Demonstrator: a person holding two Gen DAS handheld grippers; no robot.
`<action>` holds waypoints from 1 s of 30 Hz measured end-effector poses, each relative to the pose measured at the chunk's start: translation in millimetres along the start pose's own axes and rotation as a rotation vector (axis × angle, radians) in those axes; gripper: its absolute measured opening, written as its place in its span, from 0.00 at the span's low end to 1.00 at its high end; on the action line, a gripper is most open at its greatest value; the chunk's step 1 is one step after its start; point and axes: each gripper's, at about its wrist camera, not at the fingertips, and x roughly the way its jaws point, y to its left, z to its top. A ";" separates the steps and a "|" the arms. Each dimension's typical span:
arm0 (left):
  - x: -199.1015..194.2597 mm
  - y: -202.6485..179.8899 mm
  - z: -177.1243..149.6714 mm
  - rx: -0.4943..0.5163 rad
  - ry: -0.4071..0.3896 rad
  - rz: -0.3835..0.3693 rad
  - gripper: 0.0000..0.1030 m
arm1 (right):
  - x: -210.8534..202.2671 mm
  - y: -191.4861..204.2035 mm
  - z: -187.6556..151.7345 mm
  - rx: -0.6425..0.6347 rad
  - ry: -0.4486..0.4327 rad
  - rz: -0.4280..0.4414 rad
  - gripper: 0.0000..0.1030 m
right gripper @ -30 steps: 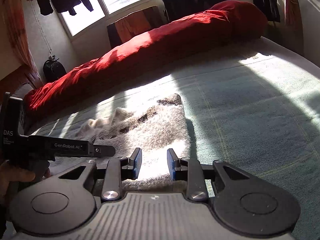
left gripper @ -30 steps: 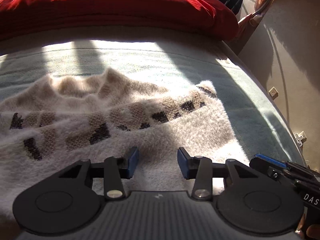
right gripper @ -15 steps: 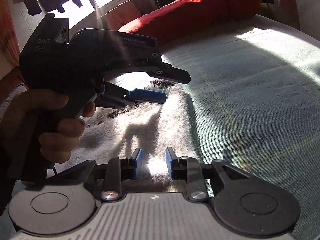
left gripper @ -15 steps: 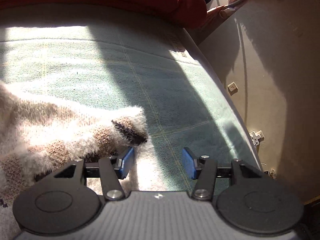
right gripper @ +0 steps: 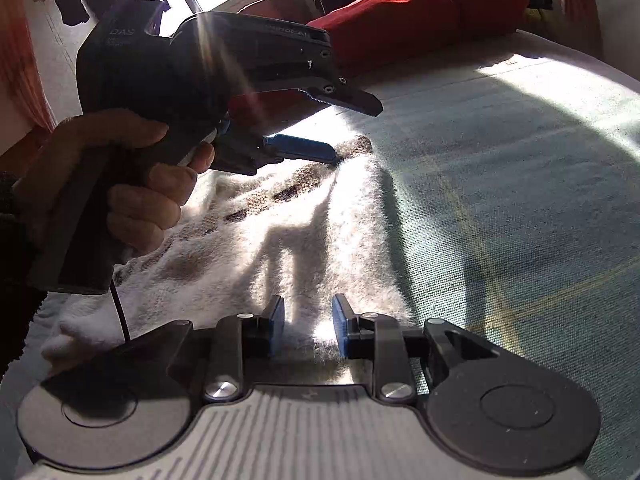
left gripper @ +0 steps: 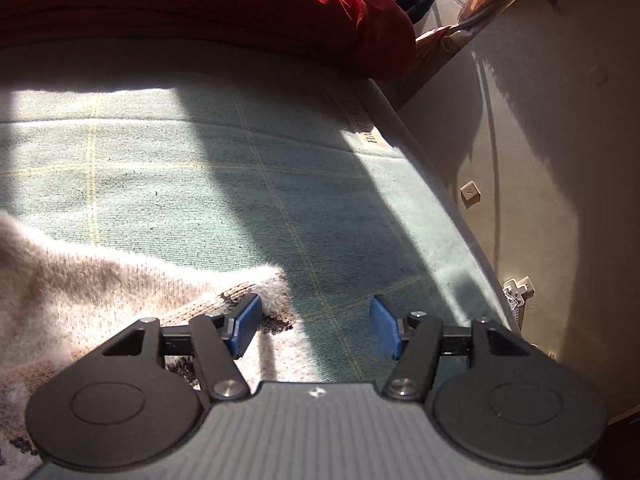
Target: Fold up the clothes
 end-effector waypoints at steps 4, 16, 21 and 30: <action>15.3 5.9 6.5 -0.049 0.012 -0.010 0.64 | 0.0 0.0 -0.7 -0.005 -0.002 0.002 0.29; 17.8 0.3 -5.7 -0.056 0.062 -0.023 0.65 | 4.0 -5.5 1.8 0.018 0.001 0.019 0.29; 9.8 -13.8 -23.1 -0.035 0.117 -0.054 0.65 | 5.8 -5.0 2.4 0.020 0.004 0.014 0.29; -0.4 -12.4 -26.9 -0.077 0.113 -0.083 0.65 | 8.9 -2.7 3.5 0.016 0.010 0.004 0.29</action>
